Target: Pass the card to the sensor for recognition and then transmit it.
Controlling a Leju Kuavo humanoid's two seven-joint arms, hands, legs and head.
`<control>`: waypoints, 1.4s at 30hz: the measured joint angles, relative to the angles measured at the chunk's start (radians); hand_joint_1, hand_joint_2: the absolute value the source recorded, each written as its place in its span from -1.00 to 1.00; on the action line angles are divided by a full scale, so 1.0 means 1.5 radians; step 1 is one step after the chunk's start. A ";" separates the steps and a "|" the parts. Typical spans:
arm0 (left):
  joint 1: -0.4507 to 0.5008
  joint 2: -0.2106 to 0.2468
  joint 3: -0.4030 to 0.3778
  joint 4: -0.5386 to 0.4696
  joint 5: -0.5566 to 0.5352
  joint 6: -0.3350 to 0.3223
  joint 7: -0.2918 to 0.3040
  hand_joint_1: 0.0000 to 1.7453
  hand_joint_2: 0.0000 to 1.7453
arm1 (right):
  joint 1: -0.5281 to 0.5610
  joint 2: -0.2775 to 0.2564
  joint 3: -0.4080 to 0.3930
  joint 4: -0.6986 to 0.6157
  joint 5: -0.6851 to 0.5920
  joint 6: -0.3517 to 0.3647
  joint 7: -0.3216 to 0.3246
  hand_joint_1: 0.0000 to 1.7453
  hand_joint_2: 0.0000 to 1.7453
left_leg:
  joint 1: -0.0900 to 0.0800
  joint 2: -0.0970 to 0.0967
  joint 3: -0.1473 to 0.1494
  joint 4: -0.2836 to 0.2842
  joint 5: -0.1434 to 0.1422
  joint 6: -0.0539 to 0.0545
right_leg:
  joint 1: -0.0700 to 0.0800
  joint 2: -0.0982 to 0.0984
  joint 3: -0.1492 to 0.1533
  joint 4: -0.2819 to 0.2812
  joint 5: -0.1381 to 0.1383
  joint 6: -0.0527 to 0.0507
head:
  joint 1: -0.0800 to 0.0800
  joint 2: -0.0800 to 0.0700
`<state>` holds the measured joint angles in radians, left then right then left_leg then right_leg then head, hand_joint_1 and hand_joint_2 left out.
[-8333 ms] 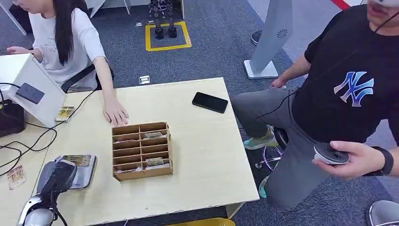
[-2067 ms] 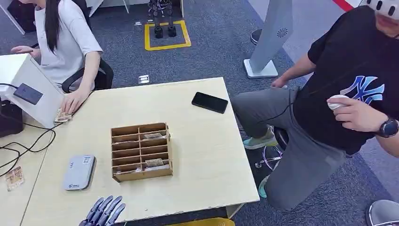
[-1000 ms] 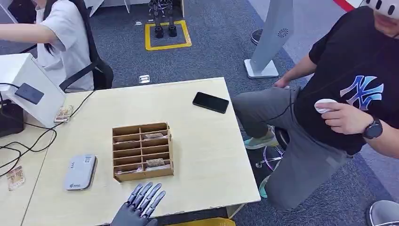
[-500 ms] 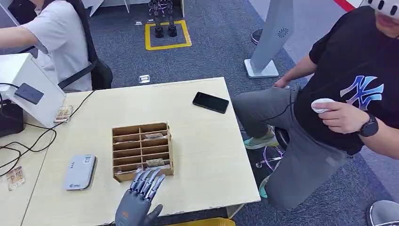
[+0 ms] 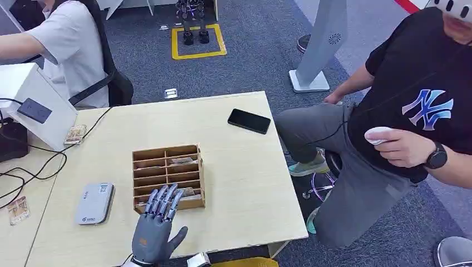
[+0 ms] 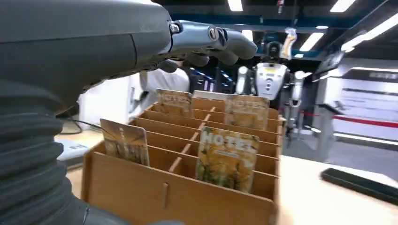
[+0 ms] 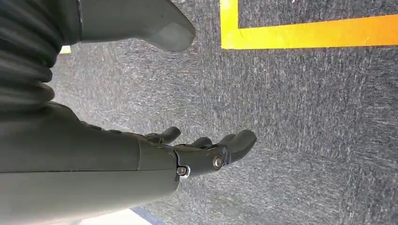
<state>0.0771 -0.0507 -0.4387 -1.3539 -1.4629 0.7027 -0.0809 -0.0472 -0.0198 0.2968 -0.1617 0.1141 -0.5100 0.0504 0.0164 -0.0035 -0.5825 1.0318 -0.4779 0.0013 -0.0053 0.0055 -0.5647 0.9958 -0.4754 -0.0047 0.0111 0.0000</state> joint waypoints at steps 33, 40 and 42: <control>-0.016 -0.007 0.136 0.034 0.015 0.000 -0.032 -1.00 1.00 | 0.000 0.000 0.000 0.000 0.002 0.001 -0.001 -1.00 1.00 | 0.000 0.000 0.000 0.000 0.000 0.000 | 0.000 0.000 0.000 0.000 0.000 0.000 | 0.000 0.000; -0.017 -0.010 0.158 0.039 0.018 0.000 -0.040 -1.00 1.00 | 0.000 0.000 0.000 0.000 0.005 0.001 -0.002 -1.00 1.00 | 0.000 0.000 0.000 0.000 0.000 0.000 | 0.000 0.000 0.000 0.000 0.000 0.000 | 0.000 0.000; -0.017 -0.011 0.161 0.040 0.019 0.000 -0.041 -1.00 1.00 | 0.000 0.000 0.000 0.000 0.006 0.001 -0.002 -1.00 1.00 | 0.000 0.000 0.000 0.000 0.000 0.000 | 0.000 0.000 0.000 0.000 0.000 0.000 | 0.000 0.000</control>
<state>0.0518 -0.0679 -0.1972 -1.2940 -1.4340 0.7027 -0.1427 -0.0469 -0.0198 0.2968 -0.1617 0.1232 -0.5085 0.0473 0.0164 -0.0035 -0.5826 1.0317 -0.4778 0.0013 -0.0053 0.0056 -0.5648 0.9959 -0.4755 -0.0047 0.0111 0.0000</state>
